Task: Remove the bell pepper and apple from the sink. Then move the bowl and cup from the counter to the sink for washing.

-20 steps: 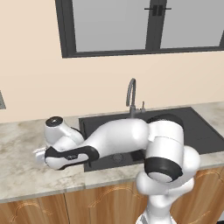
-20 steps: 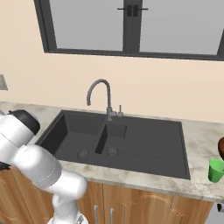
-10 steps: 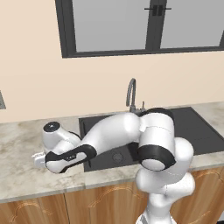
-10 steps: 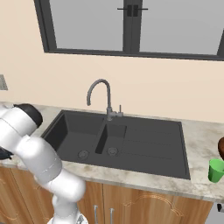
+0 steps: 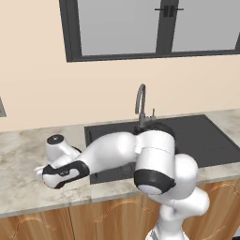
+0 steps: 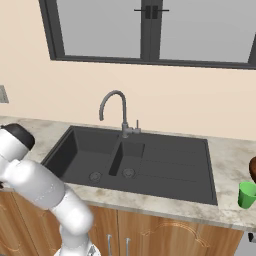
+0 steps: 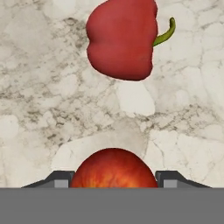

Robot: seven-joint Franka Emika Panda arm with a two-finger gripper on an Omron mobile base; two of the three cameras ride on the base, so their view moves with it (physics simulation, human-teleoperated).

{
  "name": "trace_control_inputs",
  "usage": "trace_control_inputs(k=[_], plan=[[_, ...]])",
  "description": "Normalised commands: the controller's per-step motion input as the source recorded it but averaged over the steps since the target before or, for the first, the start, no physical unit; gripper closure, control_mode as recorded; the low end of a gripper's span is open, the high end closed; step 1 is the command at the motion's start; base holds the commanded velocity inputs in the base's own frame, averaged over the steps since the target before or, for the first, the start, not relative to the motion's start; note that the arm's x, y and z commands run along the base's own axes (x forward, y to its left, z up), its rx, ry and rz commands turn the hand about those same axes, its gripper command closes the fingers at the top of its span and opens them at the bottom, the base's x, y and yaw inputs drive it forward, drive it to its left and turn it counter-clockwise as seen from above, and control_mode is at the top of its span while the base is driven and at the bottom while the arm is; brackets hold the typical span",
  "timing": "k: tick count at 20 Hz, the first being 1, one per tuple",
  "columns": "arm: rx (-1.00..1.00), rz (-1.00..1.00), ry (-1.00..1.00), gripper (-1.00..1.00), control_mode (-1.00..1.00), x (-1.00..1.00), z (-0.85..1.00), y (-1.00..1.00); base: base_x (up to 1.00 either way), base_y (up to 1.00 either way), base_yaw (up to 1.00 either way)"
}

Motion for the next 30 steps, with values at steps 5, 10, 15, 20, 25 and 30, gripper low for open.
trace_control_inputs(k=[5, 10, 15, 20, 25, 30], plan=[[-0.01, -0.03, 0.00, 1.00, -1.00, 0.07, -0.15, 0.18, 0.00, 0.00, 0.00], [-0.03, -0.01, 0.02, 1.00, -1.00, 0.09, -0.16, 0.07, 0.00, 0.00, 0.00], [-0.04, 0.00, 0.04, -1.00, -1.00, 0.04, -0.19, 0.00, 0.00, 0.00, 0.00], [-0.04, -0.01, 0.04, -1.00, -1.00, 0.00, -0.20, 0.00, 0.00, 0.00, 0.00], [-0.01, -0.04, 0.00, -1.00, -1.00, -0.05, -0.05, -0.10, 0.00, 0.00, 0.00], [0.00, -0.05, 0.00, -1.00, -1.00, -0.10, 0.03, -0.11, 0.00, 0.00, 0.00]])
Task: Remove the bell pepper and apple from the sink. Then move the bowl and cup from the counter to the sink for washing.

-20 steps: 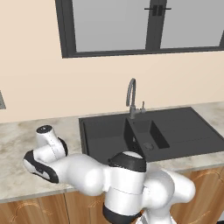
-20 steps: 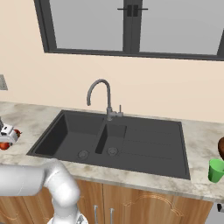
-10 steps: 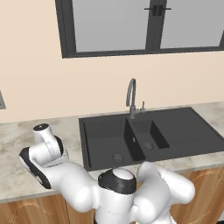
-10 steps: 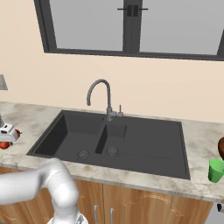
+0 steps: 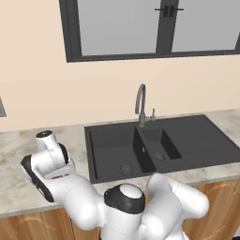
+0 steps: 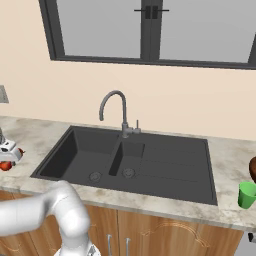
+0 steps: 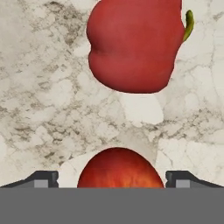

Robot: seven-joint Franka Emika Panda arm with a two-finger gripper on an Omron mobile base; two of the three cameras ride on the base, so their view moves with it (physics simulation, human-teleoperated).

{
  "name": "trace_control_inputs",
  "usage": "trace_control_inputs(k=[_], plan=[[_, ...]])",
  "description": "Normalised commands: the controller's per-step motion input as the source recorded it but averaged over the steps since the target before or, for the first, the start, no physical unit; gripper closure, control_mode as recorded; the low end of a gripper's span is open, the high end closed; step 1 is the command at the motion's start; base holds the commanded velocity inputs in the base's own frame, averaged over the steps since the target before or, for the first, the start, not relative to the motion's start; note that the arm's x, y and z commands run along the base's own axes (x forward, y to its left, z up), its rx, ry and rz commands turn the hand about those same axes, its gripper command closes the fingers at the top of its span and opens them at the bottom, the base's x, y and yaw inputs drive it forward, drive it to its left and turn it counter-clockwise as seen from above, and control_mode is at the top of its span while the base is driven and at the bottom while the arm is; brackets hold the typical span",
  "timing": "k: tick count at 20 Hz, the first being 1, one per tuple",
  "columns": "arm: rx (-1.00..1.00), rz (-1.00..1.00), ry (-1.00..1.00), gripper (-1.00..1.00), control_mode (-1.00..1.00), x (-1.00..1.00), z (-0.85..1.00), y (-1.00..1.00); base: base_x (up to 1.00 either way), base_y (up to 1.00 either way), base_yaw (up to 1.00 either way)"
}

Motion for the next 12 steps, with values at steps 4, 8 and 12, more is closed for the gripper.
trace_control_inputs(k=[4, 8, 12], plan=[[0.00, -0.01, 0.00, -1.00, -1.00, -0.14, 0.23, -0.12, 0.00, 0.00, 0.00], [0.00, 0.00, 0.00, -1.00, -1.00, -0.15, 0.32, -0.13, 0.00, 0.00, 0.00], [0.00, 0.00, 0.00, -1.00, -1.00, -0.16, 0.37, -0.15, 0.00, 0.00, 0.00]])
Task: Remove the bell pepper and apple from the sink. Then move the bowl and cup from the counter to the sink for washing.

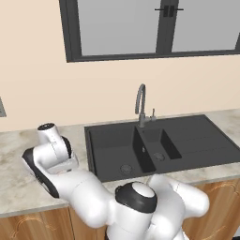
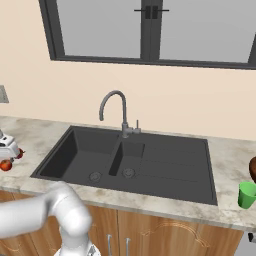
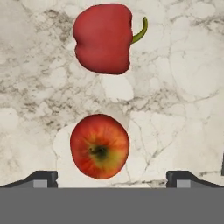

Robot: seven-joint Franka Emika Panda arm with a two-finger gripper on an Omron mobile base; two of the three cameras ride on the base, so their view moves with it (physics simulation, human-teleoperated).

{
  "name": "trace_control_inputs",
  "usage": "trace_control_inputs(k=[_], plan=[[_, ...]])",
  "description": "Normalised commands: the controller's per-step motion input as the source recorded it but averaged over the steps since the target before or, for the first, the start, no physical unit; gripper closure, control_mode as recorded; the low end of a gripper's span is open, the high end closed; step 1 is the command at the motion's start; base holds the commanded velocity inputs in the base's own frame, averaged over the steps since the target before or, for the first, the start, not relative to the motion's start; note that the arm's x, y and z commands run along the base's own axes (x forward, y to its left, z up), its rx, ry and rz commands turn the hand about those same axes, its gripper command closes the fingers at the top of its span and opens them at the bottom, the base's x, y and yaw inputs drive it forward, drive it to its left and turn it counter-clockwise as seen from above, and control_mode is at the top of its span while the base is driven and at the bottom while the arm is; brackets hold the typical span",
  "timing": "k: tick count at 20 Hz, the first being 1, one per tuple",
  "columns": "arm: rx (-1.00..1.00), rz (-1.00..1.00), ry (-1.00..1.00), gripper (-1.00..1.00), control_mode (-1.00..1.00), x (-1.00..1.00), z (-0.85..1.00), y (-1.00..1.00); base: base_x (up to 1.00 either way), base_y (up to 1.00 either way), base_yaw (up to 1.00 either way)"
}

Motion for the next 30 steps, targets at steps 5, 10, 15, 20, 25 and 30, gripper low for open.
trace_control_inputs(k=[5, 10, 15, 20, 25, 30], plan=[[0.00, 0.00, 0.00, -1.00, -1.00, -0.21, 0.38, -0.24, 0.00, 0.00, 0.00], [0.00, 0.00, -0.01, -1.00, -1.00, -0.29, 0.31, -0.40, 0.00, 0.00, 0.00], [0.00, 0.00, -0.08, -1.00, -1.00, -0.30, 0.24, -0.49, 0.00, 0.00, 0.00], [0.00, -0.02, -0.03, -1.00, -1.00, -0.20, 0.20, -0.53, 0.00, 0.00, 0.00], [0.00, -0.04, -0.01, -1.00, -1.00, -0.11, 0.19, -0.55, 0.00, 0.00, 0.00], [0.00, -0.05, 0.00, -1.00, -1.00, -0.06, 0.19, -0.60, 0.00, 0.00, 0.00]])
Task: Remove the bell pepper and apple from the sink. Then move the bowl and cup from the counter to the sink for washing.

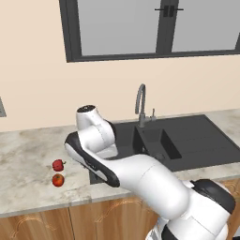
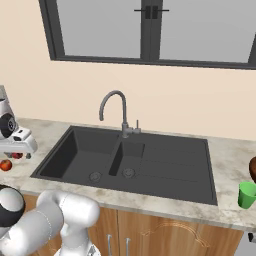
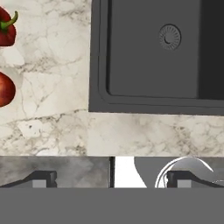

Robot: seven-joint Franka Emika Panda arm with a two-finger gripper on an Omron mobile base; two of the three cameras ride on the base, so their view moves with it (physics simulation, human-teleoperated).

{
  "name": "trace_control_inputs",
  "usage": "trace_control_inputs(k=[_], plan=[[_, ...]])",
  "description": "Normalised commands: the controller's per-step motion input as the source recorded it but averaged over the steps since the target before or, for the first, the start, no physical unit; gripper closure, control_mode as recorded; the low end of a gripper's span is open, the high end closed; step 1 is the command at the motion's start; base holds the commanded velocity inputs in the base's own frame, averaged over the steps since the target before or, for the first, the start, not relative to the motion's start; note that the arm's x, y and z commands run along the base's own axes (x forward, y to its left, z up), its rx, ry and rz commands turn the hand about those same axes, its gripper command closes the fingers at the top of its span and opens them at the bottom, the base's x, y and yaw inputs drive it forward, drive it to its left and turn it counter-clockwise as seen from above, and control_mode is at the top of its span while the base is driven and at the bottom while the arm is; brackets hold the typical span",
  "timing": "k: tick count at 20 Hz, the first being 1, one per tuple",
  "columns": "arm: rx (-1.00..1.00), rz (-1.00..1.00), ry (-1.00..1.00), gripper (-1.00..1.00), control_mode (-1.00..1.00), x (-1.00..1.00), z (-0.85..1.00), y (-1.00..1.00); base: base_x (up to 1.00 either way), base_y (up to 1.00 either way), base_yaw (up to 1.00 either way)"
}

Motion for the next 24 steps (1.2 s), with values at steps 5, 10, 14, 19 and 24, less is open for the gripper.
trace_control_inputs(k=[5, 10, 14, 19, 24], plan=[[0.00, -0.06, 0.00, -1.00, -1.00, -0.05, 0.17, -0.62, 0.00, 0.00, 0.00], [-0.01, -0.05, -0.03, -1.00, -1.00, -0.09, 0.19, -0.63, 0.00, 0.00, 0.00], [-0.02, -0.03, -0.03, -1.00, -1.00, -0.06, 0.17, -0.63, 0.00, 0.00, 0.00], [-0.01, -0.01, -0.02, -1.00, -1.00, -0.05, 0.18, -0.65, 0.00, 0.00, 0.00], [0.00, 0.00, 0.00, -1.00, -1.00, -0.04, 0.16, -0.64, 0.00, 0.00, 0.00]])
